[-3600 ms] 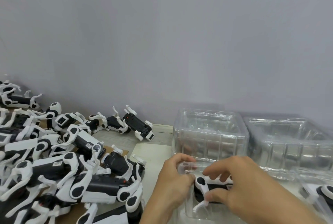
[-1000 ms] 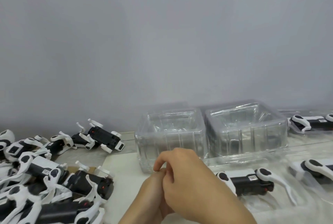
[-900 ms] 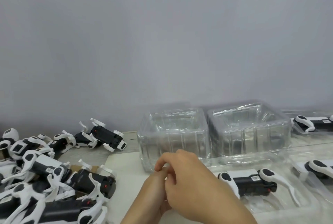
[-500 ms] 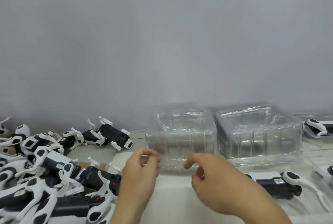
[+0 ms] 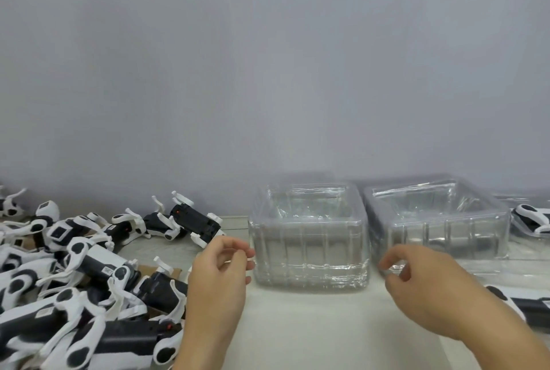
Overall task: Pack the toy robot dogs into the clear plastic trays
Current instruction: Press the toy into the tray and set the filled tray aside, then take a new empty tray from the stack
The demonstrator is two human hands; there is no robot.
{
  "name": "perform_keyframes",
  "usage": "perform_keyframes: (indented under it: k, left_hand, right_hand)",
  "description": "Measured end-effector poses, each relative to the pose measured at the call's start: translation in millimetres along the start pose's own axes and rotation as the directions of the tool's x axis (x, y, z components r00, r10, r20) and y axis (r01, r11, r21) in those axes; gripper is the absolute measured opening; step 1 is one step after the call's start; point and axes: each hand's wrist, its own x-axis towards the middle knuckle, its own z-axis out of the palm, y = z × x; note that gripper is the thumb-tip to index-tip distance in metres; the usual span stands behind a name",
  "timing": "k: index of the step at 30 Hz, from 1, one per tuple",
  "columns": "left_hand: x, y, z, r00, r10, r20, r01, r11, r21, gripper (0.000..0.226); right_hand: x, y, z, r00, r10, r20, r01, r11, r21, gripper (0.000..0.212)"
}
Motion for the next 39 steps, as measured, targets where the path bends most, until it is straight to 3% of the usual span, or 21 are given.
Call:
perform_keyframes:
  k: [4, 8, 11, 13, 15, 18, 21, 24, 33, 39]
  left_hand:
    - [0, -2, 0, 1.000, -0.005, 0.007, 0.005, 1.000, 0.003, 0.026]
    - [-1, -2, 1, 1.000, 0.005, 0.018, -0.005, 1.000, 0.016, 0.025]
    - [-1, -3, 3, 0.998, 0.006, 0.060, -0.008, 0.999, 0.035, 0.023]
    - [-2, -4, 3, 0.994, 0.014, 0.110, -0.021, 0.998, 0.059, 0.021]
    - [-3, -4, 2, 0.972, 0.027, 0.233, -0.048, 0.995, 0.086, 0.020]
    - [-8, -5, 7, 0.839, -0.020, 0.544, -0.079, 0.984, 0.158, 0.020]
    - [-14, -10, 17, 0.720, -0.076, 0.689, -0.115, 0.967, 0.228, 0.018]
    - [-16, -15, 26, 0.695, -0.094, 0.713, -0.152, 0.950, 0.274, 0.016]
    - [-15, -21, 27, 0.686, -0.075, 0.724, -0.235, 0.919, 0.317, 0.012]
    - [-15, -23, 29, 0.708, -0.095, 0.700, -0.180, 0.934, 0.310, 0.013]
  right_hand:
    - [2, -3, 2, 0.997, -0.066, -0.052, 0.062, 0.996, -0.059, 0.012]
    - [1, -21, 8, 0.911, -0.298, -0.286, 0.319, 0.947, 0.030, 0.020]
    - [-1, -33, 27, 0.866, -0.420, -0.271, 0.438, 0.899, 0.005, 0.053]
    - [-1, -37, 40, 0.899, -0.407, -0.161, 0.407, 0.913, -0.034, 0.066]
    - [1, -39, 46, 0.902, -0.401, -0.156, 0.402, 0.915, -0.031, 0.064]
    - [3, -41, 47, 0.866, -0.417, -0.276, 0.424, 0.905, -0.034, 0.052]
    - [3, -43, 44, 0.806, -0.393, -0.442, 0.418, 0.907, -0.044, 0.030]
    - [2, -43, 43, 0.763, -0.354, -0.541, 0.419, 0.908, -0.002, 0.021]
    - [3, -47, 42, 0.729, -0.319, -0.606, 0.494, 0.858, 0.143, 0.027]
    - [-6, -56, 22, 0.628, -0.271, -0.730, 0.618, 0.744, 0.255, 0.023]
